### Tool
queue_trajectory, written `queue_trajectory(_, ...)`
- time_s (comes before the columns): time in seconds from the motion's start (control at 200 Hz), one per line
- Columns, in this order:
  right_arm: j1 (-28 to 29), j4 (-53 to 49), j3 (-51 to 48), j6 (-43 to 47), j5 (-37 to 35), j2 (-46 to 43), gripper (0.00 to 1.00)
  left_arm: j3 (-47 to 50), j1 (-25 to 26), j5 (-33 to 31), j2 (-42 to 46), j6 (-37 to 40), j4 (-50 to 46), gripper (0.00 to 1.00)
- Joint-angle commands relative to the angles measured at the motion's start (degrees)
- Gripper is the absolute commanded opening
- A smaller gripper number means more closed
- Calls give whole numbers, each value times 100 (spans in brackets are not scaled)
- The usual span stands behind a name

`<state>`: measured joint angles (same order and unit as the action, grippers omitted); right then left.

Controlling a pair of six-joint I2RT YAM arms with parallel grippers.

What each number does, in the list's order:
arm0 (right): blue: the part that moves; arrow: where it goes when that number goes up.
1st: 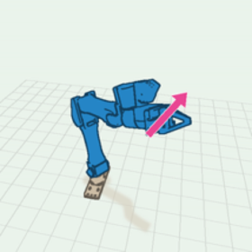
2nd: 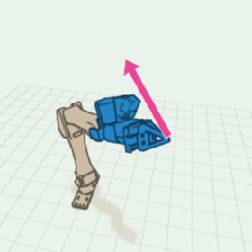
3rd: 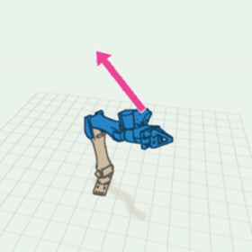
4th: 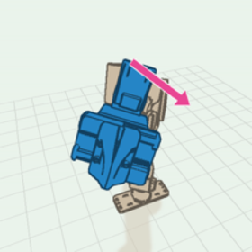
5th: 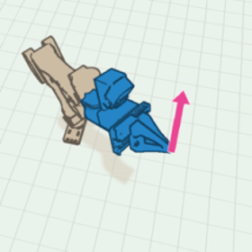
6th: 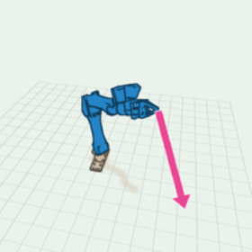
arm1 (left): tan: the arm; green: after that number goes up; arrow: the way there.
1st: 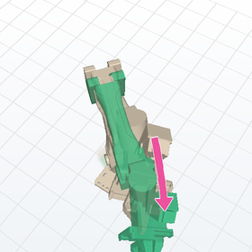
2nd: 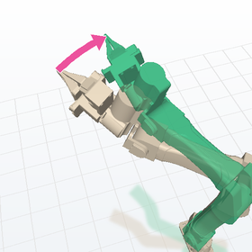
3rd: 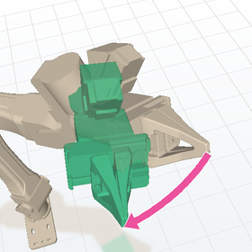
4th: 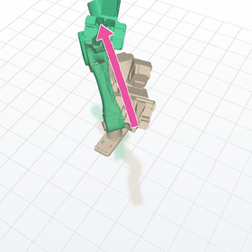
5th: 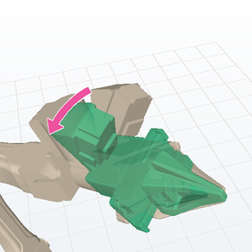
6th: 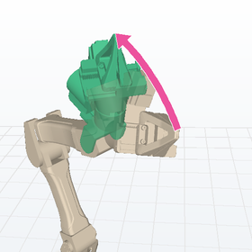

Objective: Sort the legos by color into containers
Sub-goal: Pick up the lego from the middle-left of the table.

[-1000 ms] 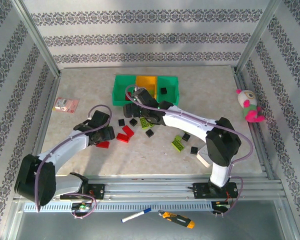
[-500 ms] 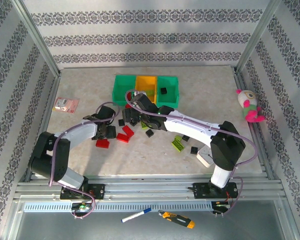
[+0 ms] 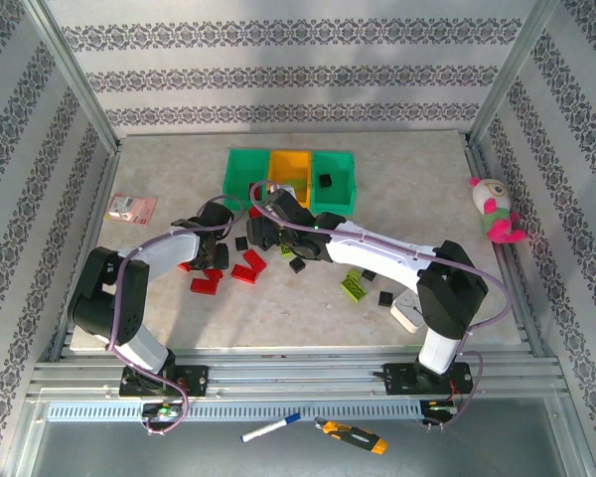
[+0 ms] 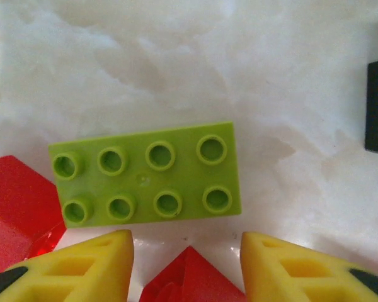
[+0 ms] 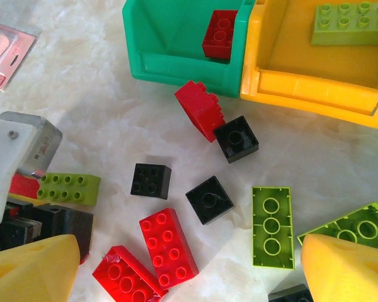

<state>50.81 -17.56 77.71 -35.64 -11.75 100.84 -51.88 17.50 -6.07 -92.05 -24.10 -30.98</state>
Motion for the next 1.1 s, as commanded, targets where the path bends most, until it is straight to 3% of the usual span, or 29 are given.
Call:
queue_trajectory(0.0, 60, -75, 155, 21, -209, -128, 91, -63, -71, 68, 204, 155, -334, 61)
queue_trajectory(0.27, 61, -72, 231, -18, -146, -29, 91, 22, -73, 781, 81, -326, -627, 61)
queue_trajectory(0.42, 65, -78, 244, -27, -118, -3, 91, 57, -73, 836, -76, -429, -687, 61)
queue_trajectory(0.59, 70, -88, 175, -46, -104, -26, 91, 10, -73, 819, -94, -482, -716, 47)
queue_trajectory(0.754, 81, -93, 86, -110, -135, -81, 91, -30, -74, 812, -77, -535, -776, 42)
queue_trajectory(0.814, 87, -98, 71, -108, -146, -106, 91, -43, -78, 774, -37, -548, -834, 44)
queue_trajectory(0.929, 89, -97, 76, -110, -172, -126, 91, -40, -71, 752, 74, -601, -971, 64)
queue_trajectory(1.094, 105, -90, 93, -129, -171, -108, 91, 33, -64, 832, 289, -599, -1027, 66)
